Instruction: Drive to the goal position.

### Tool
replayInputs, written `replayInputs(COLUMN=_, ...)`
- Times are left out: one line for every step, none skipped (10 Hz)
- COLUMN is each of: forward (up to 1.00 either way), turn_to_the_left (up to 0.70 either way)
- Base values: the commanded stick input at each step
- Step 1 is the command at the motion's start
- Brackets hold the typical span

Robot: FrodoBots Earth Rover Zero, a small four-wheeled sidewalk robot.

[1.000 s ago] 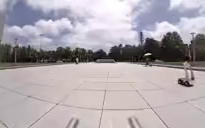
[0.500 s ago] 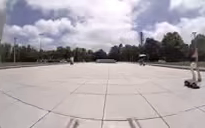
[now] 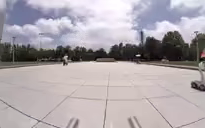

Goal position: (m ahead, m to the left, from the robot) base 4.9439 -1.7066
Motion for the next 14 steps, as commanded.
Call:
replayInputs(forward=0.5, turn_to_the_left=0.0)
replayInputs(forward=0.5, turn_to_the_left=0.0)
replayInputs(forward=0.5, turn_to_the_left=0.0)
replayInputs(forward=0.5, turn_to_the_left=0.0)
replayInputs(forward=0.5, turn_to_the_left=0.0)
replayInputs(forward=0.5, turn_to_the_left=0.0)
replayInputs(forward=0.5, turn_to_the_left=0.0)
replayInputs(forward=0.5, turn_to_the_left=0.0)
replayInputs(forward=0.5, turn_to_the_left=0.0)
replayInputs(forward=0.5, turn_to_the_left=0.0)
replayInputs(forward=0.5, turn_to_the_left=0.0)
replayInputs(forward=0.5, turn_to_the_left=0.0)
replayInputs(forward=0.5, turn_to_the_left=0.0)
replayInputs(forward=0.5, turn_to_the_left=0.0)
